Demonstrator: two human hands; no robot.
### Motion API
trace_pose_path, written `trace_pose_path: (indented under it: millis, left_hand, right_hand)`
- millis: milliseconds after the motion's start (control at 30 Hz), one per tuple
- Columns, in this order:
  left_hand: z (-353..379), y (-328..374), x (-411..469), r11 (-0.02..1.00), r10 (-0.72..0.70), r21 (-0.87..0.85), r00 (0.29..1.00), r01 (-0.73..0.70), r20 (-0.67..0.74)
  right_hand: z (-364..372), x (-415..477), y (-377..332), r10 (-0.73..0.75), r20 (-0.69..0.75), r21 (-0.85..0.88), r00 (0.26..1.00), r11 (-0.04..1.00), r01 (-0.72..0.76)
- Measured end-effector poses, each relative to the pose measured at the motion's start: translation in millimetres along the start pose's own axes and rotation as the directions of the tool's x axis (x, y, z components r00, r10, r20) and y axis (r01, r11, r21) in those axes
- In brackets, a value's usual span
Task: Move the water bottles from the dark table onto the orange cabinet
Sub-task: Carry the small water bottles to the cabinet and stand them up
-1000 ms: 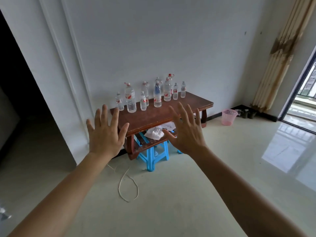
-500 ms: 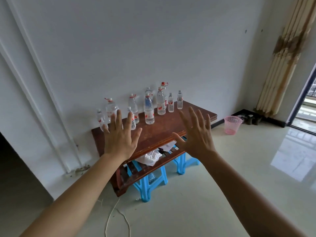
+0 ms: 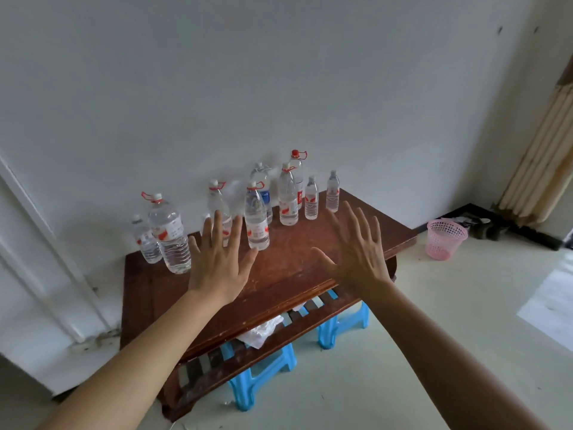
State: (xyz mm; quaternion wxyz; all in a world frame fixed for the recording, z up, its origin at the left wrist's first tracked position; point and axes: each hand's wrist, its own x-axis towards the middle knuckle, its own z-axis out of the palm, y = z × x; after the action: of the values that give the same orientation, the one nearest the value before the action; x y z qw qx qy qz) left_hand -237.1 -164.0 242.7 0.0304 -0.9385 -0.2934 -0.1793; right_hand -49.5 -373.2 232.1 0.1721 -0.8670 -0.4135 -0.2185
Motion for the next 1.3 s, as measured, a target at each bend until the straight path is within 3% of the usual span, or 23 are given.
trace_pose_path:
  millis: [267,500,700,833,900,1033,1133,1300]
  left_hand:
    - [131.8,53.9,191.8,0.994,0.037,-0.108,0.998,-0.032,0.041]
    - [184.6,116.3,366.1,0.962,0.093,-0.265,0.993,-0.070,0.077]
    - [241.5,154.5,431.6,0.938,0.132,-0.332,0.988,-0.100,0.077]
    - [300.6,180.3,457.0,0.920,0.074,-0.390,0.993,-0.031,0.096]
    - [338.2,189.8,478.9,0.908,0.008,-0.418,0.996,0.029,0.087]
    - [388.8,214.1,500.7,0.803,-0.287,-0.509,0.950,0.310,0.127]
    - [422.8,232.5,509.1,0.649,-0.489,-0.598,0.860,0.470,0.146]
    - [468.3,251.6,505.8,0.341,-0.743,-0.661,0.623,0.668,0.246]
  right_hand:
    - [105.3,141.1,122.8,0.070,0.085,-0.093,0.994,0.994,-0.062]
    - [148.2,270.5,225.2,0.182,0.076,-0.040,0.980,0.983,-0.180]
    - [206.7,315.7,293.0,0.242,0.089,0.045,0.966,0.968,-0.246]
    - [278.0,355.7,336.7,0.217,0.196,0.170,0.956,0.953,-0.251]
    - [323.8,387.4,359.9,0.150,0.276,0.282,0.950,0.932,-0.229]
    - [397.9,427.4,389.8,0.029,0.391,0.463,0.920,0.858,-0.223]
    - [440.5,441.9,404.3,-0.081,0.450,0.539,0.889,0.819,-0.198]
    - [491.6,439.0,413.8,-0.241,0.487,0.653,0.840,0.739,-0.166]
